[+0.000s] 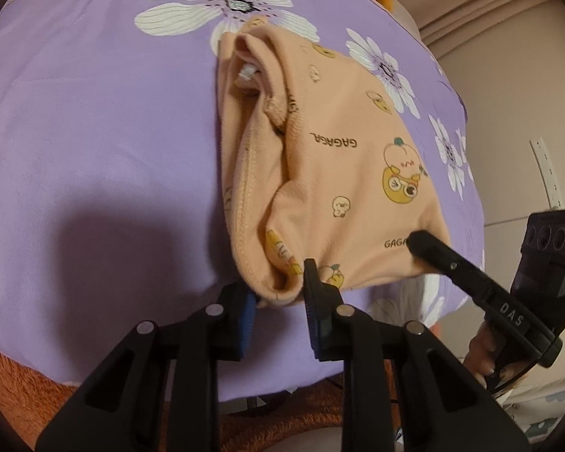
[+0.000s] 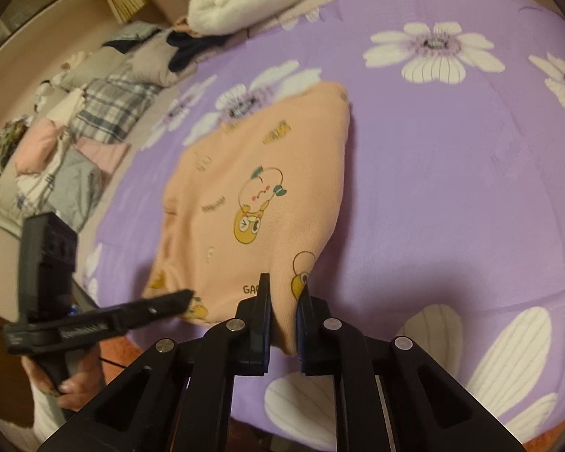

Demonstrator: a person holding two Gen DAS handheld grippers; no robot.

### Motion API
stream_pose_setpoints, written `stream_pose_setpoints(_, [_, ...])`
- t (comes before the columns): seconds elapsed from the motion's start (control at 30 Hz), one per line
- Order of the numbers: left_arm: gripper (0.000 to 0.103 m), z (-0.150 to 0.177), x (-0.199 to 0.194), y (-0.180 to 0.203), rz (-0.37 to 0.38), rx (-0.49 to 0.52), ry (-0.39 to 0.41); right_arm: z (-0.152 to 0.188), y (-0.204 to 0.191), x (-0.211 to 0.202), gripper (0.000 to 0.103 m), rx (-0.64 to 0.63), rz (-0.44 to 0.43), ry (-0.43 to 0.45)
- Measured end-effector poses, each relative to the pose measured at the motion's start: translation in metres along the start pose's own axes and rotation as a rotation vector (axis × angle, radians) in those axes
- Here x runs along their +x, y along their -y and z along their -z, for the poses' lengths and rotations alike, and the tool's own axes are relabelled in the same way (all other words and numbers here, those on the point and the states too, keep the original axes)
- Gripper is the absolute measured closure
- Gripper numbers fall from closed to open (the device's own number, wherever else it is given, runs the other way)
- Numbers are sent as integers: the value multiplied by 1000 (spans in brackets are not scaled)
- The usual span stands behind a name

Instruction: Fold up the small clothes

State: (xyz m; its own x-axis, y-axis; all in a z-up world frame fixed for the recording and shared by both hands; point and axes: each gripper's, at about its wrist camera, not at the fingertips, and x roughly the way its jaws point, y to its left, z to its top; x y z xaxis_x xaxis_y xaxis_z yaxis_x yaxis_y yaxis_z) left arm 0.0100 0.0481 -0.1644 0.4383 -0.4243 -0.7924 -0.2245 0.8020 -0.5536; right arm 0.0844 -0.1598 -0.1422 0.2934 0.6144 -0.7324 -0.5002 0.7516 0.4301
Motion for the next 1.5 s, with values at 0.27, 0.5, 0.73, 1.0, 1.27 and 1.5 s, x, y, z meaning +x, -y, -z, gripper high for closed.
stream_pose_setpoints(0.27, [79,0,7,4,-27,19,-29,6,20,17,92,55,45,-73])
stream_pose_setpoints(0.5, [42,-13,-10,19,-117,105,64,-3,26,11,82,63,36,-72])
stream_pose_setpoints(0.73, [19,-42,-11,19,-137,130,152,-28,36,1,44,70,82,12])
stream_pose_setpoints(1.0, [18,-65,19,11,-127,93,118,-49,40,35,27,94,1,-20])
stream_pose_setpoints(1.27, [26,-73,36,9,-55,77,100,-55,35,57,28,106,-39,-41])
stream_pose_setpoints(1.5, [66,-74,39,18,-44,92,94,-57,34,64,65,113,-84,-46])
